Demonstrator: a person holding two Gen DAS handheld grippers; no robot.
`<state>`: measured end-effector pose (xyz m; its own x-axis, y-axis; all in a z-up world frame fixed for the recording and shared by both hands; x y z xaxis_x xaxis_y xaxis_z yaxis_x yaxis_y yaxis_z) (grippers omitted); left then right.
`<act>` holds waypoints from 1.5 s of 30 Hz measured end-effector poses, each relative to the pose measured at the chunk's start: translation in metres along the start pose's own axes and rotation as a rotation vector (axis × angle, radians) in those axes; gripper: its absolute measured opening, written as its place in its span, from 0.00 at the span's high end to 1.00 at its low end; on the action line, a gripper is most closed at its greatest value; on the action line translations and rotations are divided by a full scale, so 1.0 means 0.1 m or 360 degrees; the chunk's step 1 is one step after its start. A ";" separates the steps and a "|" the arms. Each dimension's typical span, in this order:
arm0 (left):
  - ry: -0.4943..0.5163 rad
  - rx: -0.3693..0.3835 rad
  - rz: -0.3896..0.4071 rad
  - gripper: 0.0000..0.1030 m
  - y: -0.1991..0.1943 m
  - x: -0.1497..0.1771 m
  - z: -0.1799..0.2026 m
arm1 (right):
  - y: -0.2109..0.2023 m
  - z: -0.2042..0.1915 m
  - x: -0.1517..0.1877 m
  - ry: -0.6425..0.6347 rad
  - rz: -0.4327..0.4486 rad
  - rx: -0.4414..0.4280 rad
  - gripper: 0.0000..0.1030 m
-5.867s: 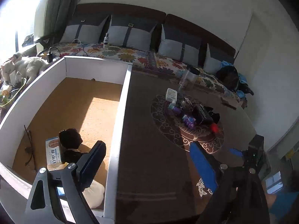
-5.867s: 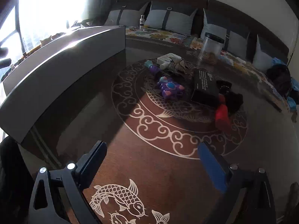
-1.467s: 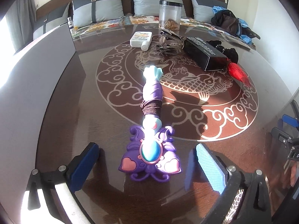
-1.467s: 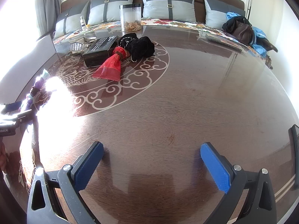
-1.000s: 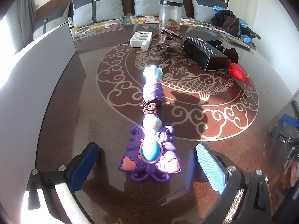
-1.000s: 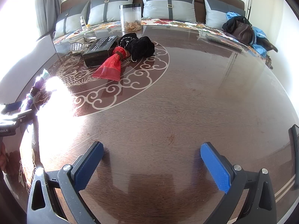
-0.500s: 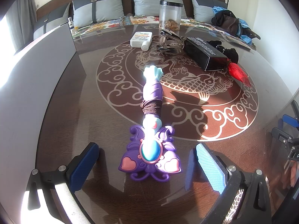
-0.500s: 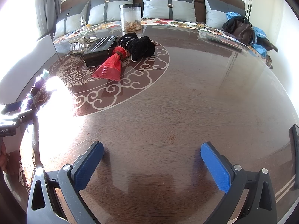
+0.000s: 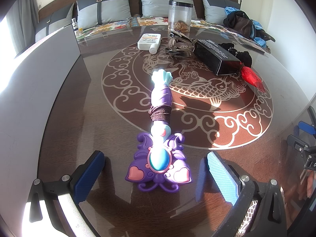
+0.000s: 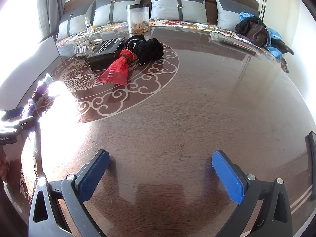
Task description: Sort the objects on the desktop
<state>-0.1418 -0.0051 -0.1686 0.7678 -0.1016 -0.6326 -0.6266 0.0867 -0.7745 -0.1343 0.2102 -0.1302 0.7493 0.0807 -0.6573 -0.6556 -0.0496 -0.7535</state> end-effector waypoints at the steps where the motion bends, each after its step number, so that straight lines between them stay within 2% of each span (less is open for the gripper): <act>1: 0.0001 0.0000 0.0000 0.00 0.00 0.00 0.00 | 0.00 0.00 0.00 0.0000 0.0000 0.0000 0.00; 7: 0.0000 0.0000 0.0000 0.00 0.00 0.00 0.00 | 0.10 -0.02 -0.09 0.0004 -0.0044 0.0009 0.00; 14: 0.0000 0.0000 0.0001 0.00 0.00 0.00 0.00 | 0.29 -0.08 -0.31 0.0111 -0.0021 0.0109 0.00; 45: -0.0004 -0.0001 0.0003 0.00 0.00 0.00 0.00 | 0.29 -0.09 -0.31 0.0114 -0.0021 0.0109 0.00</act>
<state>-0.1419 -0.0049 -0.1680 0.7668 -0.0986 -0.6342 -0.6283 0.0863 -0.7732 -0.1762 0.1975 -0.1317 0.7612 0.0091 -0.6484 -0.6485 0.0194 -0.7610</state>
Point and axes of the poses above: each gripper's, at about its wrist camera, not at the fingertips, and y roughly the way its jaws point, z to its right, x to its underside, the point moved 6 cm from there along y, roughly the way its jaws point, and after that the axes turned 5 degrees about z, right-handed, at the moved point
